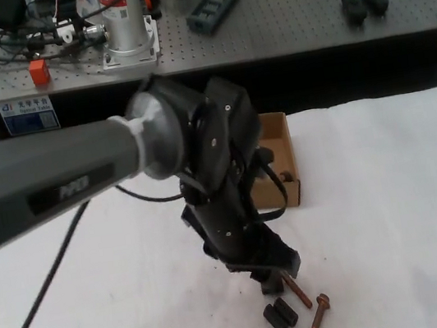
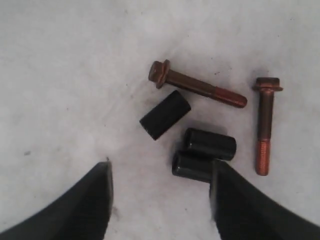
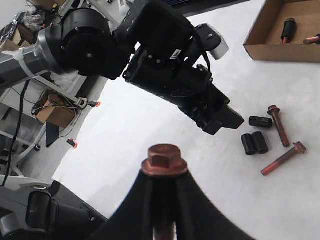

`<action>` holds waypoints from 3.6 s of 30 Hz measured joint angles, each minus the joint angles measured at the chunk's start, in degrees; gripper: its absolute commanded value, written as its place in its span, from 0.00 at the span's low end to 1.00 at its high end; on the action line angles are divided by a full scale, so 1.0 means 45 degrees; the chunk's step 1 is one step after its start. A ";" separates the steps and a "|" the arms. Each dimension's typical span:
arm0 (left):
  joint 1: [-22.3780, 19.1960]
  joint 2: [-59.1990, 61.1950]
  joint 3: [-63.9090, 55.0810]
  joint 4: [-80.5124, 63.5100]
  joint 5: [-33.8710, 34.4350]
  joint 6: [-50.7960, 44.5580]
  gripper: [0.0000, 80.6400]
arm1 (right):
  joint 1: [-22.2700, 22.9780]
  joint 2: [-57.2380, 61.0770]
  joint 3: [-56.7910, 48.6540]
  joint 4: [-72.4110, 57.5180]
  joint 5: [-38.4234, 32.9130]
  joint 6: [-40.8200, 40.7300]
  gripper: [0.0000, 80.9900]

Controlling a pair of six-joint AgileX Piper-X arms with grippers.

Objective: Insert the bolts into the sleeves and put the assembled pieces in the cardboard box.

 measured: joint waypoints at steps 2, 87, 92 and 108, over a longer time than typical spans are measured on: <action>-0.0082 0.0170 0.0002 -0.0238 -0.0084 0.1795 0.52 | 0.0000 0.0000 0.0000 0.0040 0.0000 -0.0051 0.03; -0.0938 -1.0928 0.6848 -1.0532 0.6703 -0.6150 0.01 | 0.3801 0.4107 0.0000 -1.1239 0.0381 0.5604 0.03; -0.1014 -1.0928 0.6926 -1.0844 0.6189 -0.6383 0.01 | 0.3801 0.4107 0.0000 -1.1239 0.0468 0.5604 0.03; -0.1014 -1.0928 0.6958 -1.1234 0.5714 -0.6923 0.01 | 0.3801 0.4107 0.0000 -1.2077 0.0564 0.5604 0.03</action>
